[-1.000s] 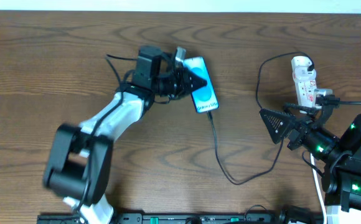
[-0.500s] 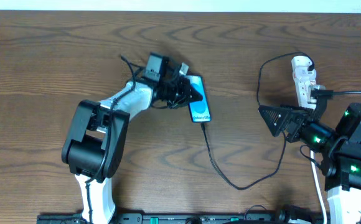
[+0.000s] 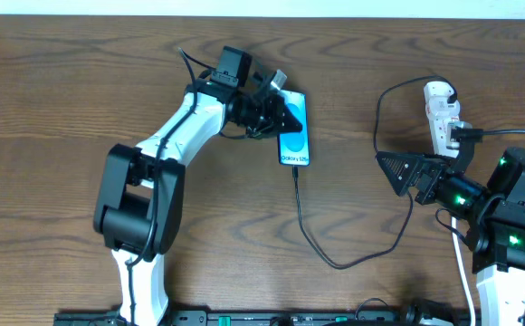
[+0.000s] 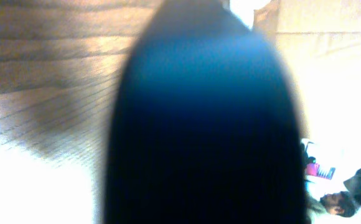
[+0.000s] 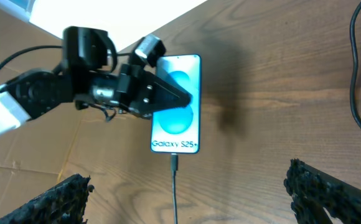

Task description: Plug charger to phone and switch on socket

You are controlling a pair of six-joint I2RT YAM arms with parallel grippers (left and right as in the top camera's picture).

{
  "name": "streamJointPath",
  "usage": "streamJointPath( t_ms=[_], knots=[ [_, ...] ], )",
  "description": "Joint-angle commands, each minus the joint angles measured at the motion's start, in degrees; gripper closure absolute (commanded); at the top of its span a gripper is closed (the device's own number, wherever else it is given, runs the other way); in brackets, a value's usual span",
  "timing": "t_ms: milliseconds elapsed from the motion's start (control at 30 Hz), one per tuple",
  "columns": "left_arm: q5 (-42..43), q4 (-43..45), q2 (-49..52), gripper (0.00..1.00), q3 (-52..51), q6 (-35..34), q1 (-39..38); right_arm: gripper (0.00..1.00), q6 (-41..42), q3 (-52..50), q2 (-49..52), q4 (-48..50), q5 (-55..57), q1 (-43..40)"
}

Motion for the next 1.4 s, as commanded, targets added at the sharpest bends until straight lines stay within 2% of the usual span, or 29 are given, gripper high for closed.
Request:
streamJointPath(
  t_ms=[0, 133, 233, 633, 867, 933, 1167, 1200, 1367],
  knots=[
    [3.32, -0.28, 4.96, 0.93, 1.77, 5.73, -1.55, 0.01, -0.68, 0.50, -0.09, -0.20, -0.20, -0.37],
    [12.76, 3.96, 9.90, 0.93, 1.77, 8.61, -2.08, 0.01, -0.68, 0.50, -0.09, -0.22, -0.17, -0.37],
    [11.67, 5.07, 10.60, 0.93, 1.77, 8.63, -2.03, 0.01, -0.68, 0.50, -0.09, -0.20, -0.15, -0.37],
    [-1.42, 5.03, 10.86, 0.93, 1.49, 8.37, -2.10, 0.01, -0.66, 0.50, -0.09, 0.28, 2.84, -0.37],
    [-1.73, 4.70, 10.86, 0.92, 1.22, 8.37, -2.10, 0.01, -0.66, 0.50, -0.07, 1.60, 2.84, -0.37],
    [-1.73, 4.61, 10.86, 0.83, 1.22, 8.39, -2.10, 0.01, -0.66, 0.50, -0.07, 1.60, 2.86, -0.37],
    [-1.73, 4.59, 10.86, 0.83, 1.22, 8.37, -2.10, 0.01, -0.66, 0.50, -0.07, 1.53, 3.89, -0.37],
    [-1.73, 4.59, 10.86, 0.79, 1.22, 8.37, -2.10, 0.01, -0.66, 0.50, -0.07, 1.51, 3.89, -0.37],
    [-1.75, 4.59, 10.86, 0.72, 1.22, 8.37, -2.10, 0.01, -0.66, 0.50, -0.07, 1.33, 3.87, -0.37]
  ],
)
